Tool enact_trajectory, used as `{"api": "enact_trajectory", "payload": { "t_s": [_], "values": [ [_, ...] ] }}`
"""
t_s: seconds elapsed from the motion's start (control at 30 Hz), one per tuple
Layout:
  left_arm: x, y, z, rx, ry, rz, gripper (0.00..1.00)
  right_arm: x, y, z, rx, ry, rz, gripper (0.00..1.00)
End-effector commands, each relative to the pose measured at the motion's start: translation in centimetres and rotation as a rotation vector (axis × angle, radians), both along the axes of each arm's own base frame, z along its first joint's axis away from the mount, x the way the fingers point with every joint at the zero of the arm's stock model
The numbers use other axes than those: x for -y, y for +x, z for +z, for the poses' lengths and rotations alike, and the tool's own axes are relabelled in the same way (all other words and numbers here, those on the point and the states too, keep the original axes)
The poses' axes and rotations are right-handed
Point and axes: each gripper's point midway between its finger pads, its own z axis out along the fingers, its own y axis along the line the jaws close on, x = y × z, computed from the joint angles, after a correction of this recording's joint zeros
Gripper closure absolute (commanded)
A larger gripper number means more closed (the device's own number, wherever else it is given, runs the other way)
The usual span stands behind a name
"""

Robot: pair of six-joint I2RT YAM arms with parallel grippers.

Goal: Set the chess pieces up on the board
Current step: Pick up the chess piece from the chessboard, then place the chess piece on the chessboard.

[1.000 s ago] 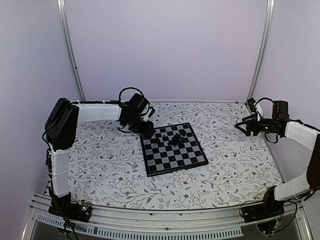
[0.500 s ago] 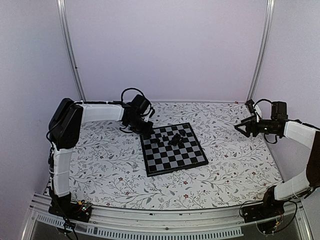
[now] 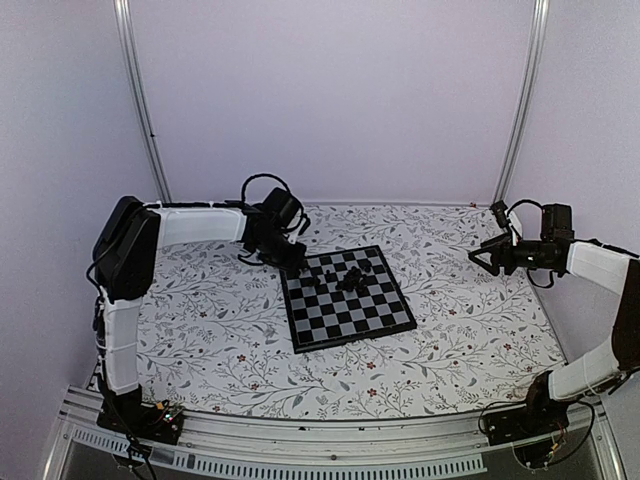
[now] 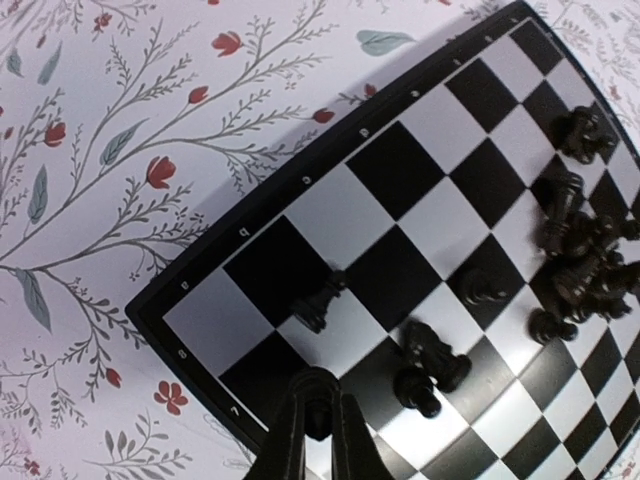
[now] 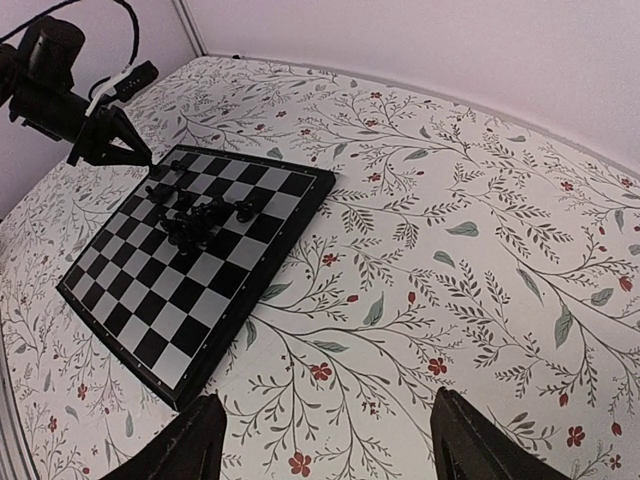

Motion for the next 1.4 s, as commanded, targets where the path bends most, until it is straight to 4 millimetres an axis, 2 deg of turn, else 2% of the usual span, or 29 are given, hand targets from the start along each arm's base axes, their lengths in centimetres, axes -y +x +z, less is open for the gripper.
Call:
{"api": "enact_trajectory", "payload": {
  "t_s": [0.0,0.13,0.27,0.4,0.57,0.7,1.03,1.37],
  "values": [
    [2.7,-3.5,5.8,0.080,-0.044,-0.122,1.00,0.0,0.3,0.7,0.017,0.002,0.014,0.27],
    [4.9,-7.4,7.2,0.088,-0.045,-0.221,1.00,-0.1,0.4,0.5,0.011,0.005,0.019,0.27],
    [7.4,-11.3,7.3,0.059,-0.072,-0.326,1.00,-0.2,0.4,0.3,0.003,0.007,0.024,0.28],
    [9.4,-13.7,6.1,0.026,-0.060,-0.410,1.00,-0.3,0.4,0.2,0.001,0.005,0.029,0.28],
    [11.1,-15.7,4.1,-0.030,-0.042,-0.488,1.00,-0.3,0.3,0.2,0.001,0.005,0.029,0.29],
    [11.8,-17.0,2.8,-0.070,-0.034,-0.544,1.00,-0.3,0.3,0.2,0.004,0.003,0.031,0.28],
    [11.9,-17.6,1.2,-0.101,-0.002,-0.573,1.00,-0.4,0.1,0.1,0.003,0.001,0.033,0.29],
    [10.0,-18.2,1.1,-0.108,0.069,-0.547,1.00,-0.4,0.2,-0.1,-0.001,0.000,0.035,0.29]
  ]
}}
